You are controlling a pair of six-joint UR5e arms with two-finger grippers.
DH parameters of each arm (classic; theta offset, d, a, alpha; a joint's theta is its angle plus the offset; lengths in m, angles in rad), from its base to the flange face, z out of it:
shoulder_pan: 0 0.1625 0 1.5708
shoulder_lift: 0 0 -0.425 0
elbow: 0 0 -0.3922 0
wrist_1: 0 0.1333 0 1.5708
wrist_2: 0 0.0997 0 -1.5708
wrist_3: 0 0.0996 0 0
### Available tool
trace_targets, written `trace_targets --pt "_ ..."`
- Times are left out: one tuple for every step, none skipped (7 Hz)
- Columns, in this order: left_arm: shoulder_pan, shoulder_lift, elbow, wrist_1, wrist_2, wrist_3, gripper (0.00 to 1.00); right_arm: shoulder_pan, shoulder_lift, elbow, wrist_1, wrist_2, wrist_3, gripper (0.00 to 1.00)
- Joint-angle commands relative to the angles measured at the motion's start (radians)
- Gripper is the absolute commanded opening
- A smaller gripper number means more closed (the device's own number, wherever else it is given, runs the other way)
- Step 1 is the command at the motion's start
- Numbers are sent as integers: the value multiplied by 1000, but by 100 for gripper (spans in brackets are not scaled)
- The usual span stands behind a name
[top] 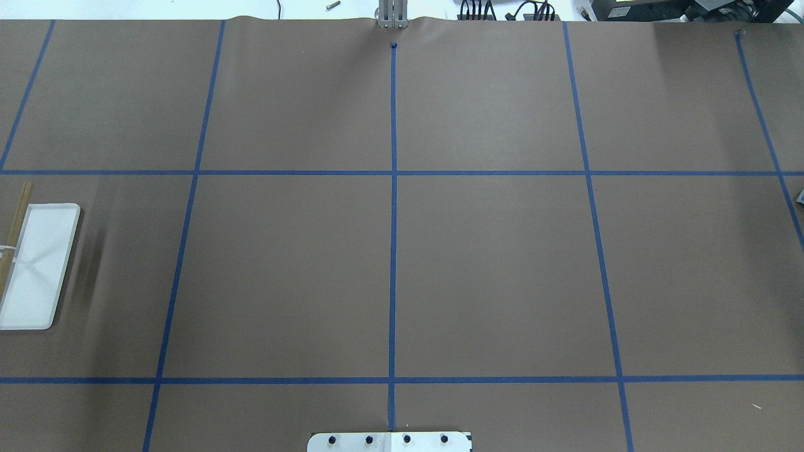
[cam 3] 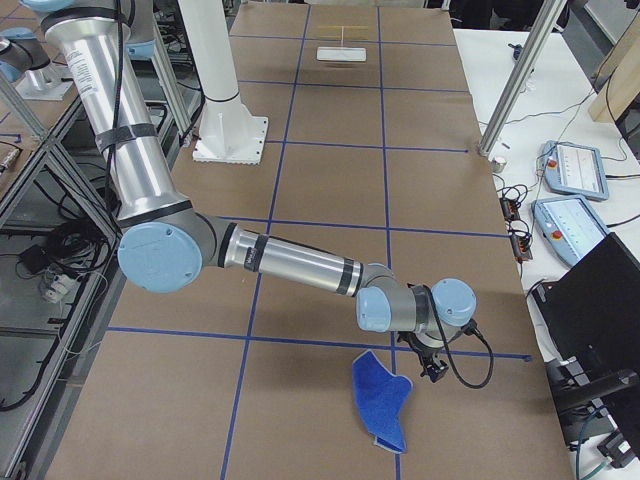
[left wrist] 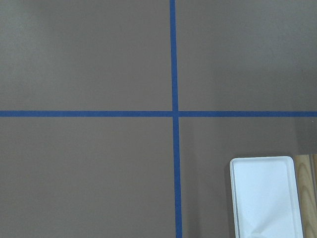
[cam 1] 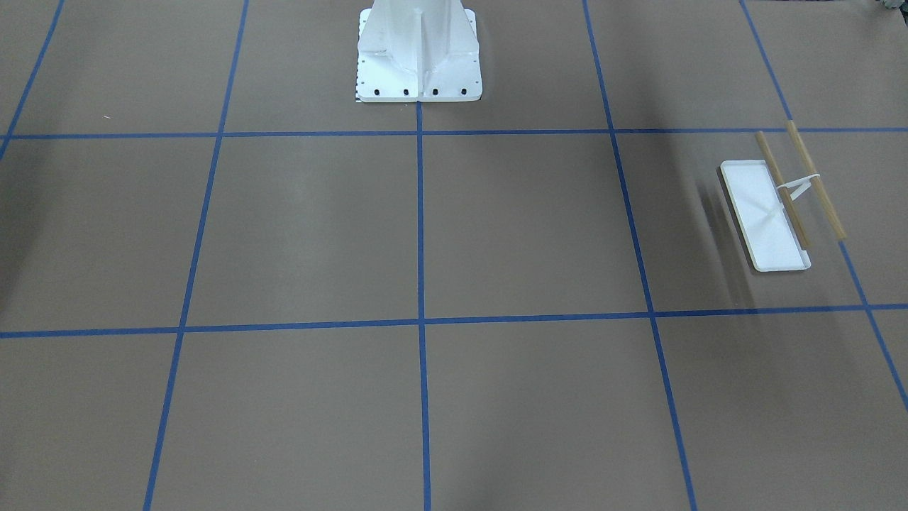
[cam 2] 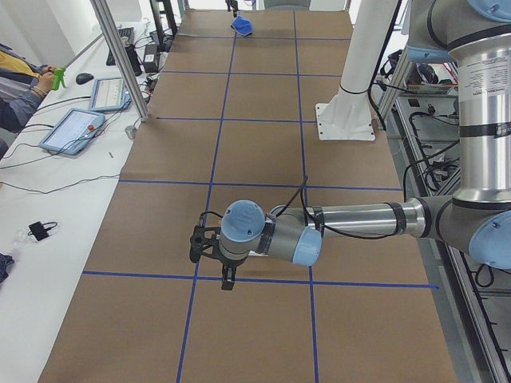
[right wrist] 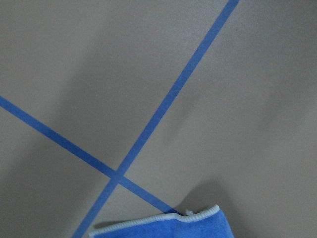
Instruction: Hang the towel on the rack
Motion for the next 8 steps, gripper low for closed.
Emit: trace_targets --pt "0 0 8 -2 0 2 98 -19 52 -165 60 -28 -80 100" --pt "0 0 14 -3 0 3 98 -47 62 -255 144 -69 -80 98" --pt "0 0 15 -3 0 3 98 -59 90 -357 236 -94 -80 97" --pt "0 0 14 -3 0 3 99 -74 90 -376 245 -94 -95 95" --pt "0 0 14 -3 0 3 98 -76 84 -376 243 -92 -123 79" --pt "0 0 14 -3 0 3 98 -77 91 -376 240 -89 -115 11" --pt "0 0 14 -3 0 3 98 -88 105 -375 234 -88 -112 0" --pt "0 0 17 -3 -22 3 98 -88 114 -375 231 -74 -111 0"
